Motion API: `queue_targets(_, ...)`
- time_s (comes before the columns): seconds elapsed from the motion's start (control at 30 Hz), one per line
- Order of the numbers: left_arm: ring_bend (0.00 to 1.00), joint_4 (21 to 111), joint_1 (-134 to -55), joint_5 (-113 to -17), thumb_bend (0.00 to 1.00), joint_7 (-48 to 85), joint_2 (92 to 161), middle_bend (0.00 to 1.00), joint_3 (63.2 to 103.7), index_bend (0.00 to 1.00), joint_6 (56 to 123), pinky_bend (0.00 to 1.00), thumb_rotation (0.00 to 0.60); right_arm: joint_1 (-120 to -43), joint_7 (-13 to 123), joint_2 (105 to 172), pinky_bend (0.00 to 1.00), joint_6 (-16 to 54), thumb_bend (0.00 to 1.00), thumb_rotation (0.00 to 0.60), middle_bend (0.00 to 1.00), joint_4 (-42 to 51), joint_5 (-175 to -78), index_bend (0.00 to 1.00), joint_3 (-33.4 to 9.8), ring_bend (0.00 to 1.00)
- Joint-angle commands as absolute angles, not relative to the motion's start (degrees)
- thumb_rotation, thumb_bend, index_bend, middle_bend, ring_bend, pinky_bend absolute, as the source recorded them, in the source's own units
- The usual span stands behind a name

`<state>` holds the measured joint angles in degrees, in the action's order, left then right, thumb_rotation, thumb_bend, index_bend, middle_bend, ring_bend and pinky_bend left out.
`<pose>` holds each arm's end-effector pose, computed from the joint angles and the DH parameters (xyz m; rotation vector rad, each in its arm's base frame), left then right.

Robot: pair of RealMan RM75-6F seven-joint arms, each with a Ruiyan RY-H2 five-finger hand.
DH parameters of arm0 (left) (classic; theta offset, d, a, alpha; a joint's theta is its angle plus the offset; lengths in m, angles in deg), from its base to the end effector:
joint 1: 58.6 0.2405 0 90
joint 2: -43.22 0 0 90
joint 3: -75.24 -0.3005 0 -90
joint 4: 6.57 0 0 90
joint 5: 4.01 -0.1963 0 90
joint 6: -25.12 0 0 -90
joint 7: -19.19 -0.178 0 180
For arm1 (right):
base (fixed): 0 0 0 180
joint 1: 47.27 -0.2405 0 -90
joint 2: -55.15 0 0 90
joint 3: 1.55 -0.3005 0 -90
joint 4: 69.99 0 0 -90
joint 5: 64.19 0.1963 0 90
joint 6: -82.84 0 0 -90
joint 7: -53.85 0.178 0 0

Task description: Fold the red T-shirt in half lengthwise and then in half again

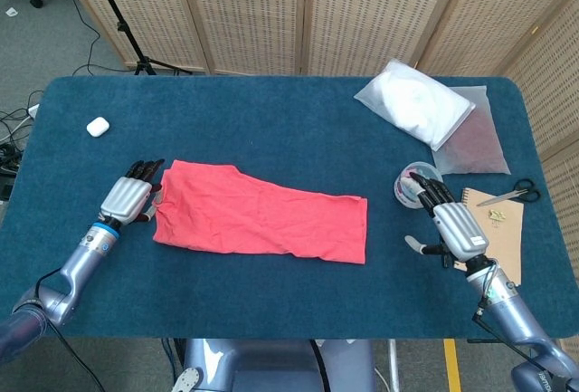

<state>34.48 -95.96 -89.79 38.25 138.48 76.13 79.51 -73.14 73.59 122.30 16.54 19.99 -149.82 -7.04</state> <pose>-0.3195 0.4291 0.0057 -1.8229 -0.9034 -0.7945 -0.2655 -0.3370 0.1307 1.6389 -1.1850 1.1970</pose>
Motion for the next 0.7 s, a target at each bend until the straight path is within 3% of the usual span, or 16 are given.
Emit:
queue_targets(0.03,0.0,34.9,-95.92,-89.9,0.47,38.45,138.01,0.0,76.03,0.75,79.56,0.0,0.6,-73.13,73.59,122.33,0.0,16.54,0.31,0.6,0.0,19.98,-149.8,0.0,-7.04,0.0)
queue_targets(0.33,0.0,34.15,-94.65,-88.7,0.47,40.06,134.2,0.0,75.36,0.75,77.1,0.0,0.6,-73.17,73.61,122.3,0.0,16.66,0.31,0.6,0.0,20.0,-149.91,0.0,-6.95,0.0)
queue_targets(0.7,0.0,24.16,-91.73,-87.46,0.48,46.68,133.92,0.0,73.8,0.75,72.06,0.0,0.6,-73.21,73.18,122.41,0.0,16.85,0.31,0.6,0.0,20.06,-149.82,0.0,-6.87,0.0)
